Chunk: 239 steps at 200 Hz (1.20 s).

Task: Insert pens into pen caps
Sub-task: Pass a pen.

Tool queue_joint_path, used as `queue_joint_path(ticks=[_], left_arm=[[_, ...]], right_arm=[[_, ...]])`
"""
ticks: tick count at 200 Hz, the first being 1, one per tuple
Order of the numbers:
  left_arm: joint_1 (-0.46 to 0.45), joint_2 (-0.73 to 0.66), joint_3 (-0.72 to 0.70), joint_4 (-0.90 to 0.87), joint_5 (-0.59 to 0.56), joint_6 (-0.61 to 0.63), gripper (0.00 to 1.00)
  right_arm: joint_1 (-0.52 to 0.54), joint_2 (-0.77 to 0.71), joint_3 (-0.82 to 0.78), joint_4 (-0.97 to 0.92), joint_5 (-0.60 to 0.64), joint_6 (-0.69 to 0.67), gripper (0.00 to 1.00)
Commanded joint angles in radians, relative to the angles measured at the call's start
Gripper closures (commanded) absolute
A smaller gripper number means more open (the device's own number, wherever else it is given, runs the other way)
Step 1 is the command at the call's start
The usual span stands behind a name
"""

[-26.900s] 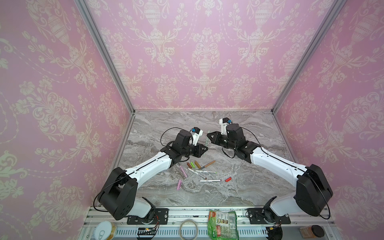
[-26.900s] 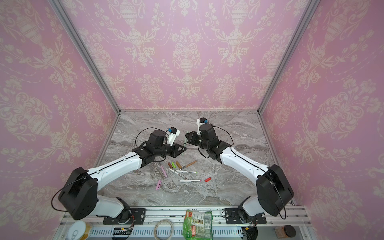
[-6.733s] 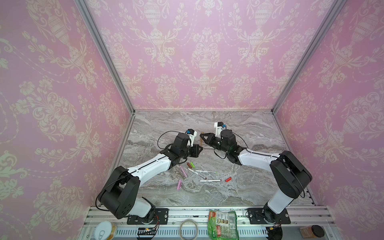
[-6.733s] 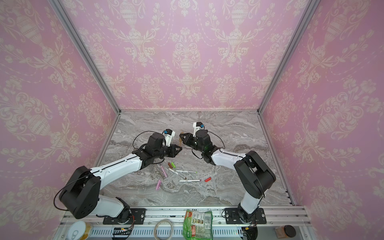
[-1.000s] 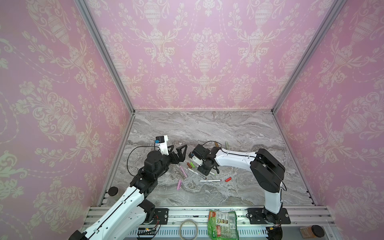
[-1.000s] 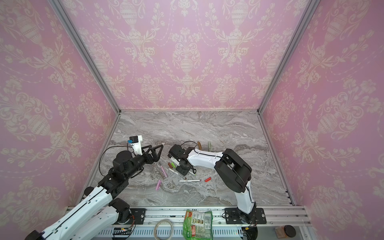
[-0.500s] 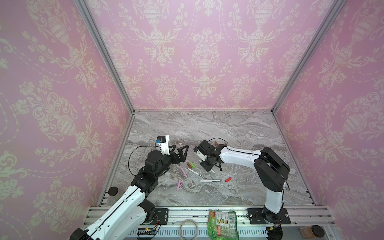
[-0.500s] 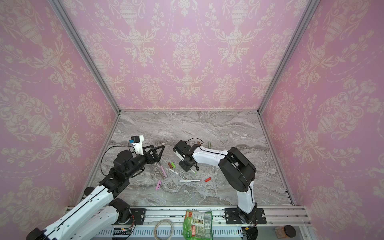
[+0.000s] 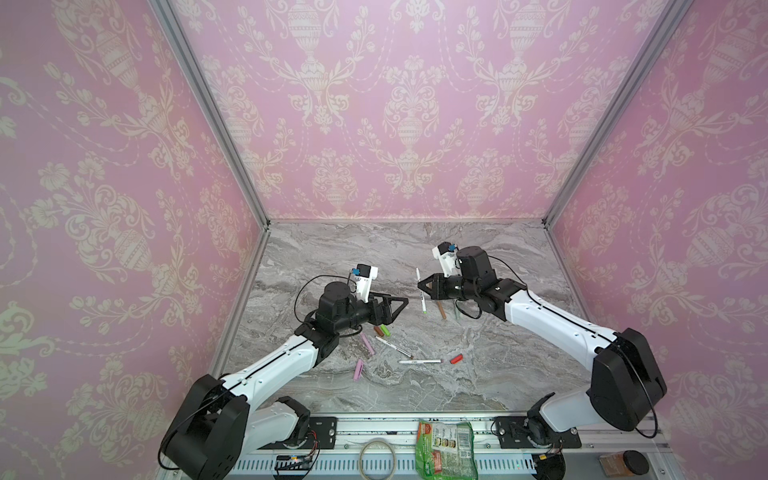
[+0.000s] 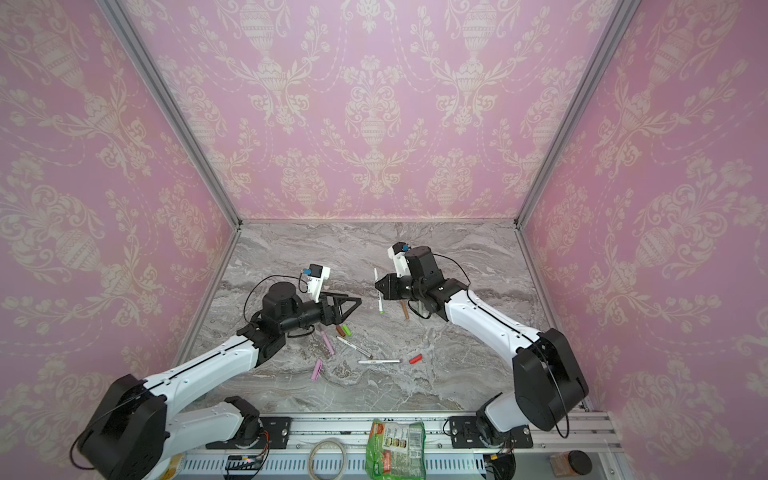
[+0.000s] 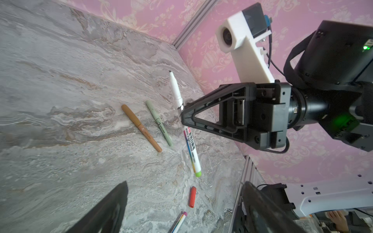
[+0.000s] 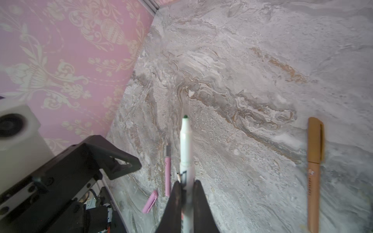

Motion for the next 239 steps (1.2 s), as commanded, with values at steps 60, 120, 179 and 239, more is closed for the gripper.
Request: queue_joint_path(ticks=[60, 120, 179, 239], left_arm=[[-0.047, 0.204, 0.102, 0.193, 0.112, -0.103, 0.29], [-0.054, 0.248, 0.120, 0.227, 0.127, -0.135, 0.69], [-0.055, 0.227, 0.110, 0.186, 0.110, -0.109, 0.95], [-0.054, 0.134, 0.132, -0.078, -0.003, 0.033, 1.00]], right_arm=[[0.027, -0.071, -0.052, 0.157, -0.112, 0.160, 1.00], [0.028, -0.087, -0.066, 0.163, -0.080, 0.147, 1.00], [0.028, -0.112, -0.057, 0.110, -0.037, 0.103, 1.00], [0.029, -0.156, -0.056, 0.080, -0.030, 0.073, 0.66]])
